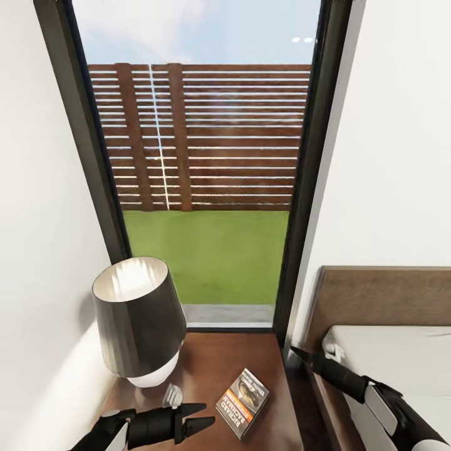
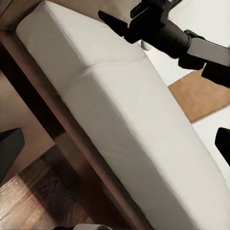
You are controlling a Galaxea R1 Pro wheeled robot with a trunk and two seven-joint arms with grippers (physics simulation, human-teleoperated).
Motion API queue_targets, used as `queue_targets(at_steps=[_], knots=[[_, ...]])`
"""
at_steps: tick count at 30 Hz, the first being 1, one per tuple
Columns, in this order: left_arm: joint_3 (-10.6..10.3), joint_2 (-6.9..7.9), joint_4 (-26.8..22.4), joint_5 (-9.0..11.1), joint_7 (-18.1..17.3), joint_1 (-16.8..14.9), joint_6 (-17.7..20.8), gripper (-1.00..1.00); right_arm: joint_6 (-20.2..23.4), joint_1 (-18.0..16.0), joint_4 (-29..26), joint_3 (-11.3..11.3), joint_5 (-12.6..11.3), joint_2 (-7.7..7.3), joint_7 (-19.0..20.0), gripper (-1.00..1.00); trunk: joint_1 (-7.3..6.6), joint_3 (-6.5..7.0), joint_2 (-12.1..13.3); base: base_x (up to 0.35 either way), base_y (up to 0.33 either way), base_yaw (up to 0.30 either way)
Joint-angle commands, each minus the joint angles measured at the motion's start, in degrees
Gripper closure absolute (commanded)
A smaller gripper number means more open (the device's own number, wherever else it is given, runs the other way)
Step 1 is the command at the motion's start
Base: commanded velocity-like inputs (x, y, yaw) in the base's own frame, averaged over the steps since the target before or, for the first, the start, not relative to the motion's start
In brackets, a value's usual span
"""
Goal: In the bedroom, move the book from the bed onto either nightstand, and place the two sandals side by side next to the bed.
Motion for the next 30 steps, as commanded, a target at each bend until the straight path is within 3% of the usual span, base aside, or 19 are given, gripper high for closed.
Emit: queue_targets(at_steps=[1, 7, 9, 12, 14, 18, 22, 27, 30], knots=[[-0.28, 0.07, 0.07, 0.61, 0.00, -0.05, 0.58, -1.00, 0.33, -0.05, 0.50, 0.01, -0.52, -0.04, 0.11, -1.00, -0.01, -0.06, -0.03, 0.000, 0.000, 0.000], [-0.27, 0.06, 0.20, 0.63, 0.01, -0.05, 0.03, -1.00, -1.08, -0.06, 1.41, 0.01, -0.52, -0.09, 0.14, -1.00, -0.01, -0.06, -0.03, 0.000, 0.000, 0.000], [-0.17, 0.06, 1.23, 0.63, 0.86, -0.05, -0.10, -1.00, -3.93, -0.04, 3.11, -0.01, -0.44, -0.09, 0.20, -1.00, -0.01, -0.06, -0.03, 0.000, 0.000, 0.000], [-0.20, 0.05, 2.31, 0.56, 5.09, -0.05, -0.97, -1.00, -12.02, 0.18, 9.39, 0.00, 0.96, -0.09, 0.23, -1.00, -0.22, 0.12, 0.37, 0.000, 0.000, 0.000], [-0.25, -0.14, 2.65, 0.58, 7.22, -0.05, -2.35, -1.00, -16.69, 0.27, 14.26, 0.01, 3.69, -0.09, 0.23, -1.00, -0.66, 0.48, 1.17, 0.000, 0.000, 0.000], [-0.26, -0.61, 3.26, 0.62, 8.82, -0.05, -3.86, -1.00, -21.08, 0.32, 21.58, 0.01, 8.02, -0.09, 0.26, -1.00, -1.54, 1.20, 2.78, 0.000, 0.000, 0.000], [-0.17, -0.63, 5.99, 0.63, 9.14, -0.05, -6.86, -1.00, -25.76, 0.32, 27.29, 0.01, 8.89, -0.09, 0.31, -1.00, -2.42, 1.92, 4.38, 0.000, 0.000, 0.000], [-0.02, -0.60, 12.31, 0.63, 9.23, -0.05, -14.26, -1.00, -40.84, 0.33, 34.32, 0.01, 9.00, -0.09, 1.25, -1.00, -3.52, 2.82, 6.39, 0.000, 0.000, 0.000], [-0.02, -0.56, 17.46, 0.63, 9.55, -0.05, -17.19, -1.00, -45.81, 0.74, 35.48, 0.01, 8.97, -0.05, 1.39, -1.00, -4.18, 3.36, 7.59, 0.000, 0.000, 0.000]])
